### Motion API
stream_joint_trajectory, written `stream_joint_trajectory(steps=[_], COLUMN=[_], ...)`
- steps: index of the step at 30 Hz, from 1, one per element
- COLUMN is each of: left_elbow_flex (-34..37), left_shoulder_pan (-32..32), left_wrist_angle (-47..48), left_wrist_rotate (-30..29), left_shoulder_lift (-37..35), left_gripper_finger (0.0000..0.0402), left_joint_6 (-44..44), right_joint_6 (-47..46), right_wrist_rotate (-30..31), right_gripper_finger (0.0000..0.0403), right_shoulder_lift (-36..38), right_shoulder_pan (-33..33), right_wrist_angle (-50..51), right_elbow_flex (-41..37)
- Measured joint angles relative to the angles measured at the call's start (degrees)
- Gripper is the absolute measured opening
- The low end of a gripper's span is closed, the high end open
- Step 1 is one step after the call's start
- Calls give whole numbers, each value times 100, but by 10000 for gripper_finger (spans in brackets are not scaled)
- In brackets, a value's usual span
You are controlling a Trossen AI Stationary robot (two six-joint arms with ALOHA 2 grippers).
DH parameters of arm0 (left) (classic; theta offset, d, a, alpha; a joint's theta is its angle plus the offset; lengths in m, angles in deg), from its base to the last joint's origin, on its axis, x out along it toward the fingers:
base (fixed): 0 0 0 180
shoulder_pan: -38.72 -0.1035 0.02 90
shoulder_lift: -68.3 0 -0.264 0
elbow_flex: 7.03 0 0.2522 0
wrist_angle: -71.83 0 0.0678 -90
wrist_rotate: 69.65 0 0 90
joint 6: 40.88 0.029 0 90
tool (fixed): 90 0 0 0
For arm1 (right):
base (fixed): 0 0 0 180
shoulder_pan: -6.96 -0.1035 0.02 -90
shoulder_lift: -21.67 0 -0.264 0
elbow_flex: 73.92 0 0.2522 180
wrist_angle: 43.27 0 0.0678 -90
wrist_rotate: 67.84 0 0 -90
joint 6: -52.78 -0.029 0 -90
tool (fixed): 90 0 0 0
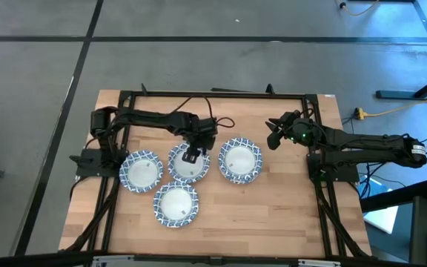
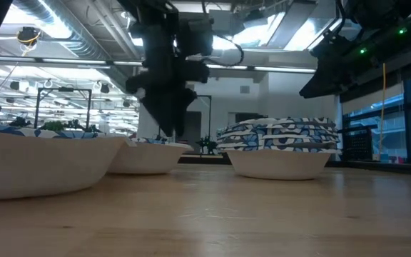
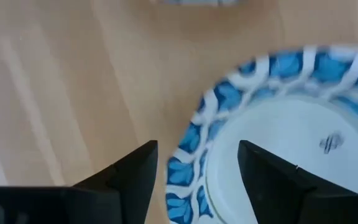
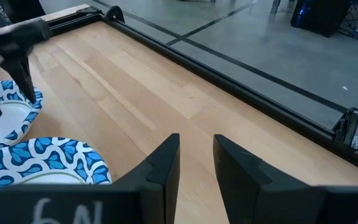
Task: Nest bowls inside each other
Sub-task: Stack the white patterned bowls on top of the other white patterned bowls
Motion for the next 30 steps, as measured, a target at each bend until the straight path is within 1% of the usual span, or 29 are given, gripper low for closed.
stream_joint_trajectory(steps=[4, 8, 12, 16, 20, 26, 30], left_elbow_flex=[172, 231, 231, 232, 231, 230, 232], left_shoulder_pan=[-2, -2, -14, -42, -42, -20, -34], left_wrist_angle=[16, -62, -243, -251, -218, -212, -216], left_wrist_rotate=[-34, -377, -573, -519, -248, -280, -283], left_shoulder_lift=[118, 136, 136, 136, 136, 136, 138], left_gripper_finger=[218, 218, 218, 218, 210, 189, 186], left_joint_6=[322, 469, 556, 570, 524, 511, 472], right_joint_6=[5, 7, 5, -2, -8, -10, -10], right_wrist_rotate=[0, 2, 2, 2, 2, 2, 0], right_gripper_finger=[98, 98, 98, 98, 98, 98, 98], right_shoulder_lift=[0, -2, -2, -2, -2, -2, -2], right_shoulder_pan=[-2, -1, 0, 0, 0, 0, -2], right_wrist_angle=[0, 0, 0, 0, 0, 0, 0], right_elbow_flex=[0, 0, 0, 0, 0, 0, 0])
